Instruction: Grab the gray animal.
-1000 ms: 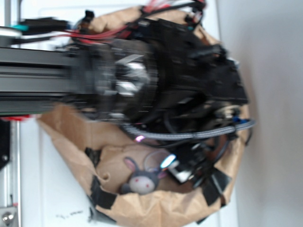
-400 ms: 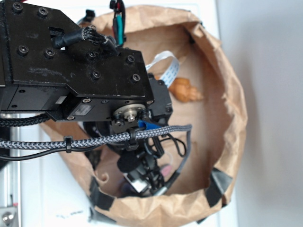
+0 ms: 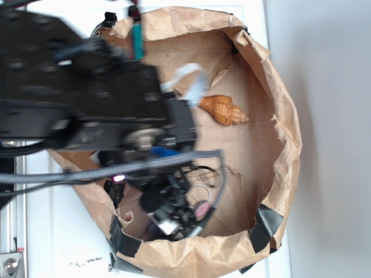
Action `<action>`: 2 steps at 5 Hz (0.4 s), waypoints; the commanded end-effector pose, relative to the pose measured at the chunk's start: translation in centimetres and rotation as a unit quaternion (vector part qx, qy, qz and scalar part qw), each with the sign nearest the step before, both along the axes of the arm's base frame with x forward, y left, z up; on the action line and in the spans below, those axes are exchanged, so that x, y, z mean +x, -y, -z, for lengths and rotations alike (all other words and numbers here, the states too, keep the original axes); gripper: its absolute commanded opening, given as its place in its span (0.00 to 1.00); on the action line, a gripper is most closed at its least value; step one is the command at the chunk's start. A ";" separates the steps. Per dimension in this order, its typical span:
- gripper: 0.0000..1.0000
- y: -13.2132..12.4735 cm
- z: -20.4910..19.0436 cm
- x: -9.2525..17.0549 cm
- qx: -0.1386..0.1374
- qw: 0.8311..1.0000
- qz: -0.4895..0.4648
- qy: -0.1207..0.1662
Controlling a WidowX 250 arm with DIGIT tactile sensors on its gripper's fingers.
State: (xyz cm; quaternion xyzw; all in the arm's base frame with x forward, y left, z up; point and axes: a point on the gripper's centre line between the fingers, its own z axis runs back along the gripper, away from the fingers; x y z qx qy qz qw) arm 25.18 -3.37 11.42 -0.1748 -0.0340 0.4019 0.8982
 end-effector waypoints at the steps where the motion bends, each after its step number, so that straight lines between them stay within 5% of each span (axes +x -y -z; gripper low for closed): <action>1: 1.00 0.3 1.1 5.1 -0.016 0.998 -0.049 0.037; 2: 1.00 0.6 1.4 5.1 -0.013 0.998 -0.058 0.033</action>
